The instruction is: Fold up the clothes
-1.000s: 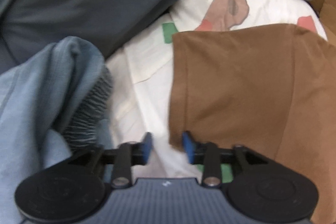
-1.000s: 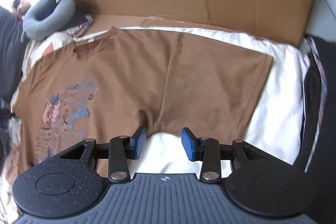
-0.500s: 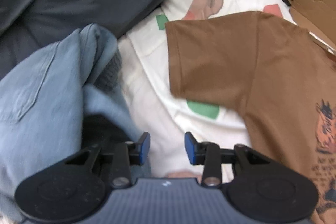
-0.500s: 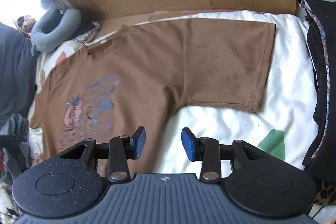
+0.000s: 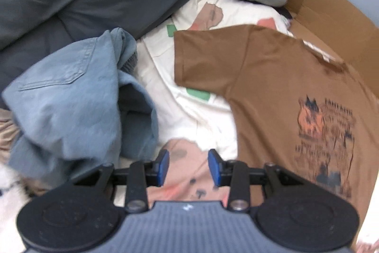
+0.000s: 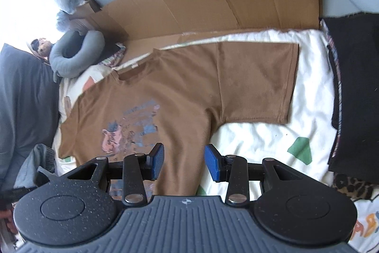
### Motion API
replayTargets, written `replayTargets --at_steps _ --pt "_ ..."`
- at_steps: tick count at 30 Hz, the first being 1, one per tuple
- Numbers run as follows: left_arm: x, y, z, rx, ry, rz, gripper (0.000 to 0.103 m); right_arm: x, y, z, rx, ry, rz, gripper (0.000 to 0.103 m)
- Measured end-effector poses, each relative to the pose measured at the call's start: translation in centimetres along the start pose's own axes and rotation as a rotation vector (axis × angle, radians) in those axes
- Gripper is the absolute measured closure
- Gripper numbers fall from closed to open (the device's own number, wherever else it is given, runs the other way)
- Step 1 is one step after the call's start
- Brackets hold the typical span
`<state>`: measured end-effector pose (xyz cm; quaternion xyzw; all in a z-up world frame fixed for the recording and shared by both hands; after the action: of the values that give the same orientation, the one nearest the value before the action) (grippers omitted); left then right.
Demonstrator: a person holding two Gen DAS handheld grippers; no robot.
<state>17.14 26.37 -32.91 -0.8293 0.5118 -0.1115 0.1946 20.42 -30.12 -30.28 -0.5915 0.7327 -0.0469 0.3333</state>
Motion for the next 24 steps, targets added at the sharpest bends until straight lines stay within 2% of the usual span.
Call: replayTargets --at_steps 5,11,15,18,19,24 --pt "0.1 3.3 -4.0 -0.033 0.002 0.033 0.064 -1.0 -1.6 -3.9 0.019 0.010 -0.010 0.058" --pt "-0.8 6.2 -7.4 -0.079 0.033 -0.034 0.064 -1.5 -4.8 -9.1 0.069 -0.022 0.017 0.058" --pt "-0.3 7.2 -9.5 -0.073 0.042 -0.037 0.064 -1.0 -6.3 -11.9 0.089 -0.004 0.002 0.057" --pt "0.0 7.9 -10.8 -0.066 0.059 -0.046 0.064 0.2 -6.4 -13.3 0.103 -0.007 0.023 0.056" --pt "0.1 8.1 -11.0 -0.066 0.061 -0.043 0.064 0.7 -6.3 -13.5 0.104 -0.006 0.028 0.052" --pt "0.6 9.0 -11.3 -0.064 0.052 -0.020 0.064 3.1 -3.7 -12.8 0.085 -0.013 0.045 0.052"
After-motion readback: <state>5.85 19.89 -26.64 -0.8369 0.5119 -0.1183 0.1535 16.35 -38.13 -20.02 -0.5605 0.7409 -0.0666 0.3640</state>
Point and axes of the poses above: each gripper's, at about its wrist camera, not at the fingertips, and z roughly the way its jaws point, x to its right, y to its underside, the point moved 5 cm from there along z, roughly the way its jaws point, and after that the axes turned 3 degrees about -z, right-handed, at the moved point
